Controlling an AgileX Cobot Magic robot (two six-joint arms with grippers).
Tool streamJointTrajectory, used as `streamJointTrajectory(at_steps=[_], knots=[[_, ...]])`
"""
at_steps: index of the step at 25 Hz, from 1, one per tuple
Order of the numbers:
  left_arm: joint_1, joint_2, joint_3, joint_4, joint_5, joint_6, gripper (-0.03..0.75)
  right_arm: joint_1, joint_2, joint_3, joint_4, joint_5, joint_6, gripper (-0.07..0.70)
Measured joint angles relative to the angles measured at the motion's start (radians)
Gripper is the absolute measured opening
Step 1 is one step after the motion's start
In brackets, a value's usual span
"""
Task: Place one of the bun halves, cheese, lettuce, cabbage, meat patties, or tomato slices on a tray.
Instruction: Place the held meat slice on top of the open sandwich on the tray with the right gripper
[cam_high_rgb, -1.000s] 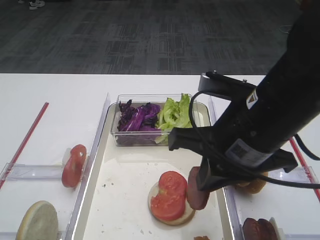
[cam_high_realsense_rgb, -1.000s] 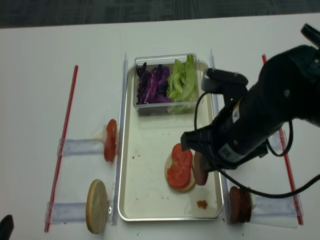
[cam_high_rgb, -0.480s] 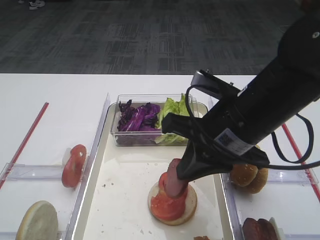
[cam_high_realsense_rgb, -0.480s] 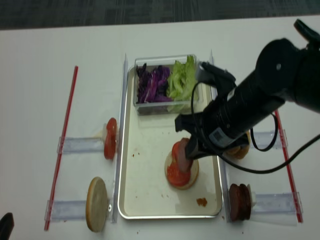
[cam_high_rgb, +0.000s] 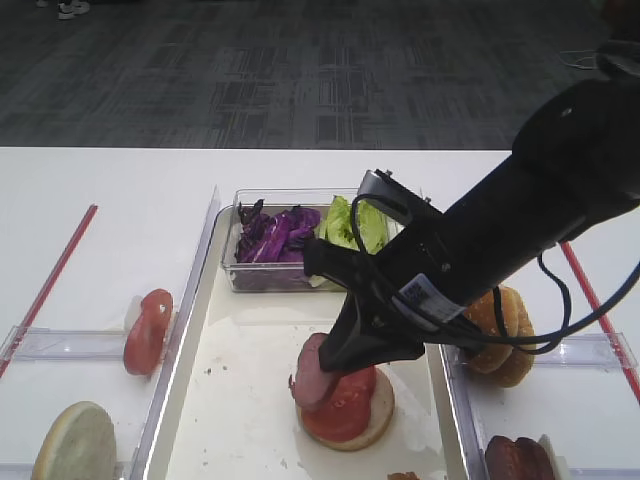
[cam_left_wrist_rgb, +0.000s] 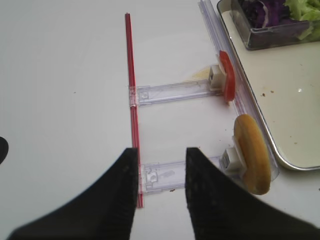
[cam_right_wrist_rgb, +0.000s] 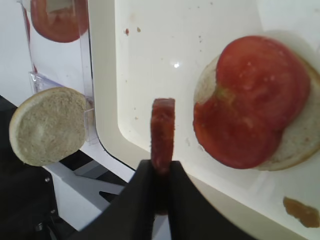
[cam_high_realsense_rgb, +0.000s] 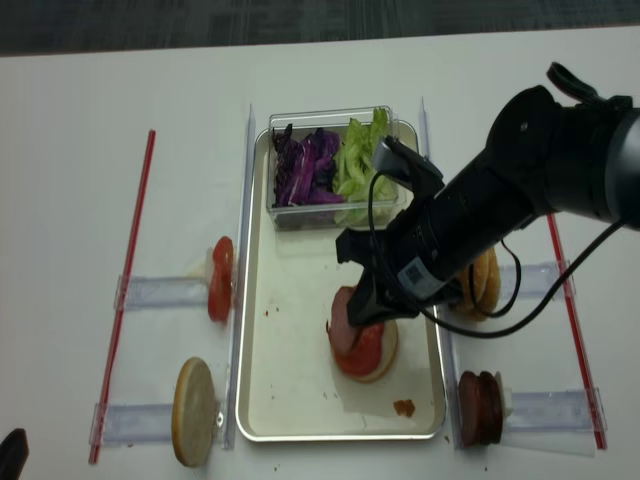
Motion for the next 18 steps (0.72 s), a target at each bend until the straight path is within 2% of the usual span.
streamJointTrajectory(at_steps=[18], knots=[[0.000, 0.000, 0.000, 0.000, 0.000, 0.000, 0.225, -0.007, 0.074, -0.004, 0.021, -0.035, -0.045, 0.084]])
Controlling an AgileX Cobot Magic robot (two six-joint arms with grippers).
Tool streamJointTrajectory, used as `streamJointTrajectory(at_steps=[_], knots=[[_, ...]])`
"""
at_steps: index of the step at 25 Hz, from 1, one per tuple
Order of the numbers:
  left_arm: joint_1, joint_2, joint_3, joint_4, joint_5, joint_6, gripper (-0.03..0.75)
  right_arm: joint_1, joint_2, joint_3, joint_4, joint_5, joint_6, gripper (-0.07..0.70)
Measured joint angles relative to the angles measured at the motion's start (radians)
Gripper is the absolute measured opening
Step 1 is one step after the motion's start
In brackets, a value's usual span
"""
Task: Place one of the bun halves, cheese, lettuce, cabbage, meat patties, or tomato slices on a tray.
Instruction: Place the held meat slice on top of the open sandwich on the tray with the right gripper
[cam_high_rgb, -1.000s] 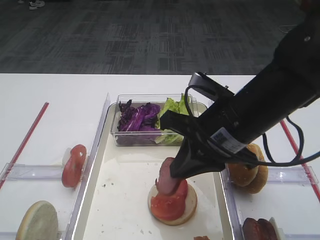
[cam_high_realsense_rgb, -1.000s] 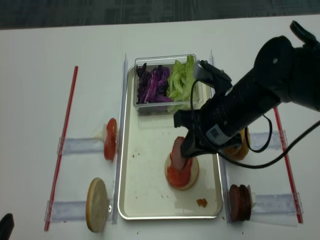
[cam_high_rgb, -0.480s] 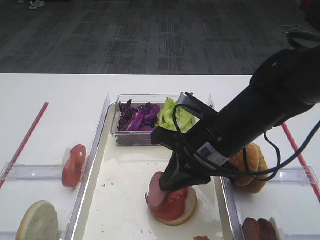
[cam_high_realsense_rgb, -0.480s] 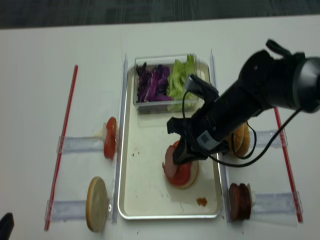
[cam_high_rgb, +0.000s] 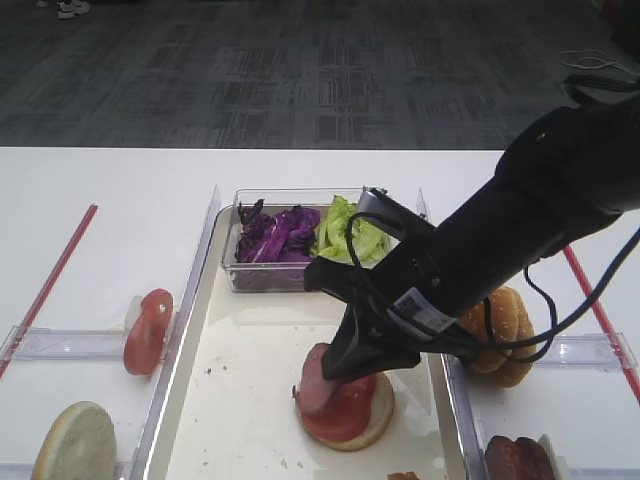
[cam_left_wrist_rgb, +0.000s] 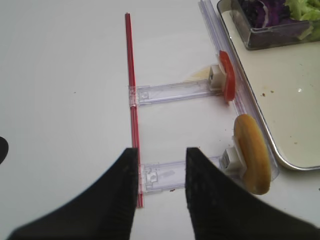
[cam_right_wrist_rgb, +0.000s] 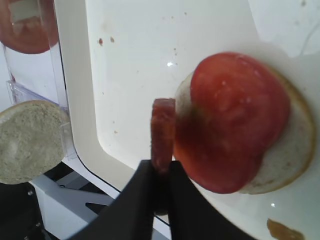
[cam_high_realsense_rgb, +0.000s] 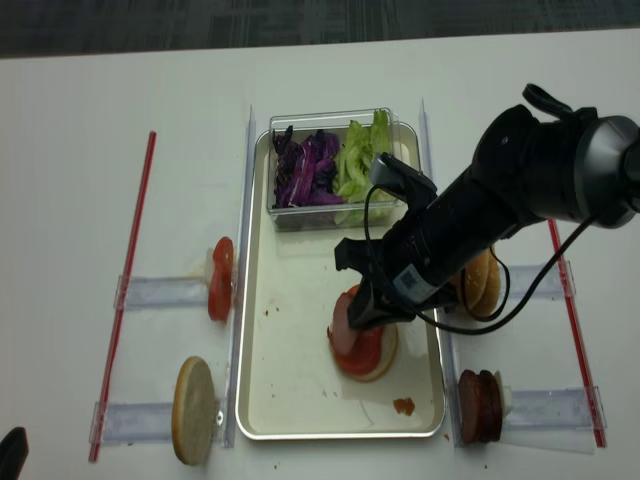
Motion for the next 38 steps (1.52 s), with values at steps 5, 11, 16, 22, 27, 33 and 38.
streamJointTrajectory(at_steps=[5, 11, 16, 22, 27, 33, 38], knots=[[0.000, 0.000, 0.000, 0.000, 0.000, 0.000, 0.225, -0.011, 0.002, 0.000, -0.010, 0.000, 0.000, 0.084], [0.000, 0.000, 0.000, 0.000, 0.000, 0.000, 0.225, -0.011, 0.022, 0.000, -0.035, 0.004, 0.004, 0.083], [0.000, 0.000, 0.000, 0.000, 0.000, 0.000, 0.225, -0.011, 0.022, -0.001, -0.042, 0.004, 0.012, 0.084], [0.000, 0.000, 0.000, 0.000, 0.000, 0.000, 0.225, -0.011, 0.022, -0.001, -0.046, 0.000, 0.014, 0.085], [0.000, 0.000, 0.000, 0.000, 0.000, 0.000, 0.225, -0.011, 0.022, -0.001, -0.082, 0.000, 0.032, 0.132], [0.000, 0.000, 0.000, 0.000, 0.000, 0.000, 0.225, -0.011, 0.022, -0.001, -0.094, 0.000, 0.038, 0.200], [0.000, 0.000, 0.000, 0.000, 0.000, 0.000, 0.225, -0.011, 0.022, -0.016, -0.119, 0.000, 0.067, 0.268]])
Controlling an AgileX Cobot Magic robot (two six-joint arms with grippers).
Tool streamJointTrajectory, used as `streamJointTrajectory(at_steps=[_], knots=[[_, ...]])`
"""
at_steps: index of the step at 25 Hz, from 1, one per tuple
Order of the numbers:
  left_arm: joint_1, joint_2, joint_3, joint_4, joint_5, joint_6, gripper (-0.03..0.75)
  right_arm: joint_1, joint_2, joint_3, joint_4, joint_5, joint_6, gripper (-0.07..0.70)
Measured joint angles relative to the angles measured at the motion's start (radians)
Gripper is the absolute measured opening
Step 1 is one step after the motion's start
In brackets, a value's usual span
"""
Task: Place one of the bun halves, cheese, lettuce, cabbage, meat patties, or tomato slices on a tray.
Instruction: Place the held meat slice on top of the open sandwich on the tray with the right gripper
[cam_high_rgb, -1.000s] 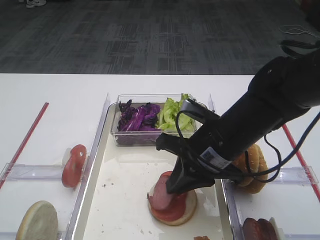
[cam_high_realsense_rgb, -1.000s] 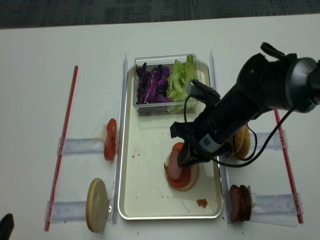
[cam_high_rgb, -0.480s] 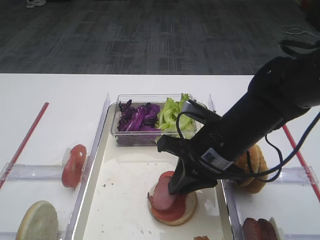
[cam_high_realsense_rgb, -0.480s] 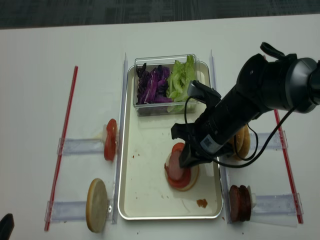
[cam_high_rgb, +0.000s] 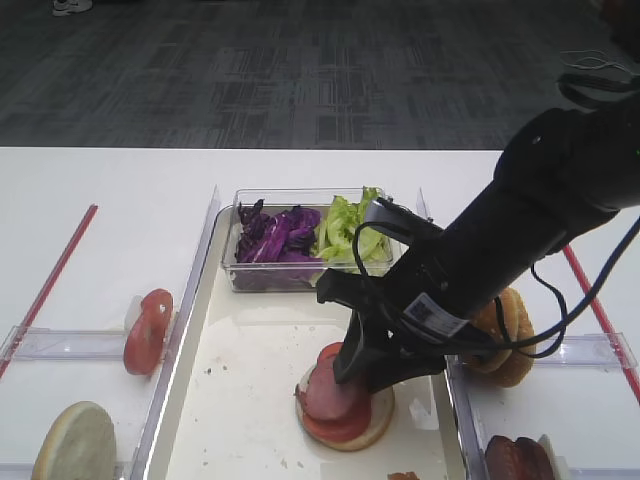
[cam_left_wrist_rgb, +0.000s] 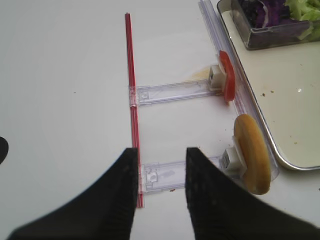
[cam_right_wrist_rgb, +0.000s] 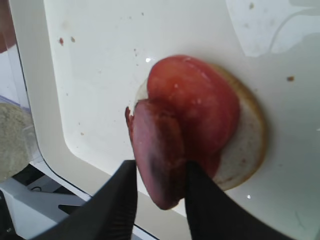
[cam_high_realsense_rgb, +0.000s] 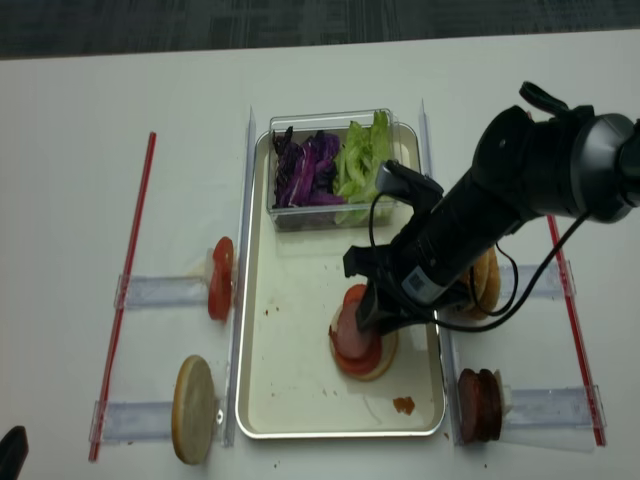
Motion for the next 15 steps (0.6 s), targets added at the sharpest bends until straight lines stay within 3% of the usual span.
streamJointTrajectory(at_steps=[5, 15], knots=[[0.000, 0.000, 0.000, 0.000, 0.000, 0.000, 0.225, 0.000, 0.000, -0.021, -0.047, 0.011, 0.037, 0.321], [0.000, 0.000, 0.000, 0.000, 0.000, 0.000, 0.225, 0.000, 0.000, -0.026, -0.102, 0.022, 0.072, 0.334]])
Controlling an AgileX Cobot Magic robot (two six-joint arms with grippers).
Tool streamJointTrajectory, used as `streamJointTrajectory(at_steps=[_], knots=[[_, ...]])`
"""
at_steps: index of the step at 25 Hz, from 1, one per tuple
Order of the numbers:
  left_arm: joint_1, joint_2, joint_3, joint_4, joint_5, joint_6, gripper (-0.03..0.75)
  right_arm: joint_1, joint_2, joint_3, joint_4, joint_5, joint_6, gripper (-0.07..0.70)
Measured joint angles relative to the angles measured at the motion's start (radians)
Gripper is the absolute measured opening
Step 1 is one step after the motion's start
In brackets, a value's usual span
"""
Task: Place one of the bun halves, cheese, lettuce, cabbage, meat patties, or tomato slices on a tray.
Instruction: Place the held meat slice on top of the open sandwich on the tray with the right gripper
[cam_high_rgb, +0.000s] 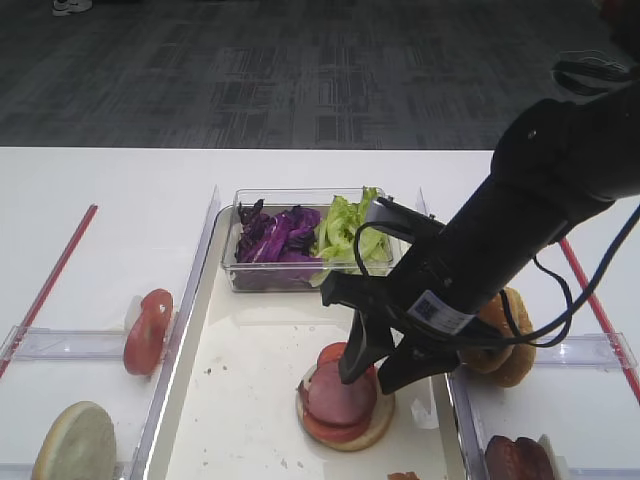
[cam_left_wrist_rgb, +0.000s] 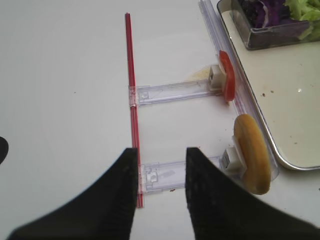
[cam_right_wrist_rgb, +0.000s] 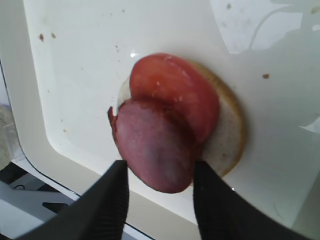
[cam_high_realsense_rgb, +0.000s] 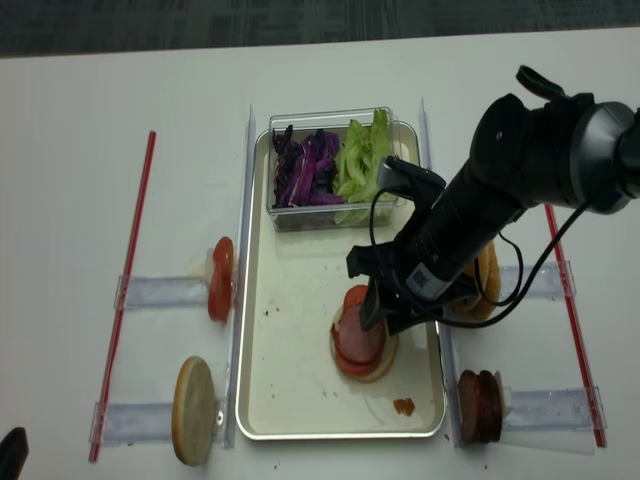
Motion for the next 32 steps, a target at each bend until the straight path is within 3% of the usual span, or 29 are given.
streamJointTrajectory(at_steps=[14, 32], knots=[[0.000, 0.000, 0.000, 0.000, 0.000, 0.000, 0.225, 0.000, 0.000, -0.004, -0.005, 0.024, 0.009, 0.337], [0.000, 0.000, 0.000, 0.000, 0.000, 0.000, 0.225, 0.000, 0.000, -0.218, -0.295, 0.248, 0.242, 0.338]])
